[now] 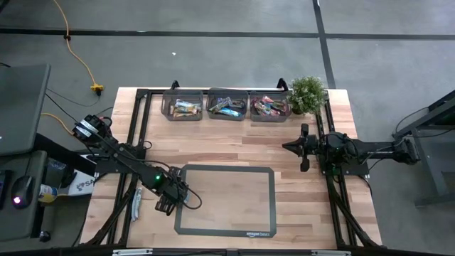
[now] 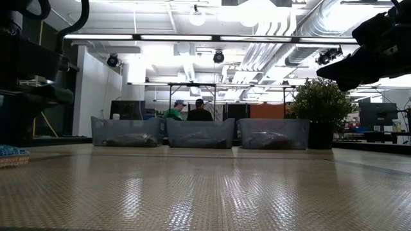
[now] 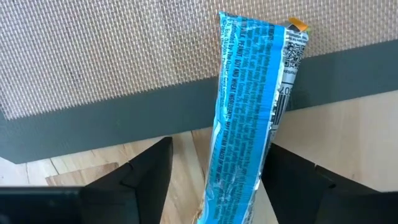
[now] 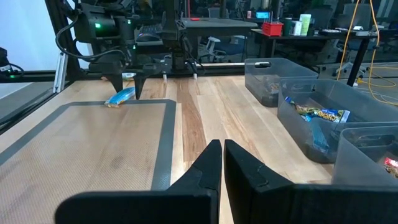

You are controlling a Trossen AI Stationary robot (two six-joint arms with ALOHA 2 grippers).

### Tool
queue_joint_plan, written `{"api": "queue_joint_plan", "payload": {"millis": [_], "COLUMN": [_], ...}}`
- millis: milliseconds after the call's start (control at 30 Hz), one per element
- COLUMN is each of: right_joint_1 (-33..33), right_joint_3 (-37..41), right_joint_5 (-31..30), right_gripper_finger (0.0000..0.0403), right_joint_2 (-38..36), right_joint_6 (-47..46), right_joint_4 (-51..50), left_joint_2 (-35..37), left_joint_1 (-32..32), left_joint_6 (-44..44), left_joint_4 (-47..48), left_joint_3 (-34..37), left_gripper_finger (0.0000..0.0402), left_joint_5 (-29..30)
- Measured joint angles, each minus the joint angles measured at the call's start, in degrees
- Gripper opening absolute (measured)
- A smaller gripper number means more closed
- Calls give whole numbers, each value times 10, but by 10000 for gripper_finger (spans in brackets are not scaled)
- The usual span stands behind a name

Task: Pick and place Granola Bars by type
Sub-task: Put the orange granola bar into the left black bin

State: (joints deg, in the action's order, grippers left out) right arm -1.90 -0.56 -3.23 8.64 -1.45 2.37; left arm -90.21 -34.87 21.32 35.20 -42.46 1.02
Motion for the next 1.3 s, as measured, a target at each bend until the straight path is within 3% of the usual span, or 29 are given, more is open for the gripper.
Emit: {"api": "queue_joint_plan", "payload": {"millis": [1300], "right_joint_1": [0], "right_joint_3": [0], "right_joint_5": [0], "right_gripper_finger": [2], "right_joint_2": [0], "right_joint_6": [0], "right_joint_4": [0], "left_joint_2": [2], "left_joint_1": [0], "left_joint_6": [15], "left_joint_4": [-2], "left_joint_3": [0], "left_gripper_finger": [110], "left_joint_5": [-2]}}
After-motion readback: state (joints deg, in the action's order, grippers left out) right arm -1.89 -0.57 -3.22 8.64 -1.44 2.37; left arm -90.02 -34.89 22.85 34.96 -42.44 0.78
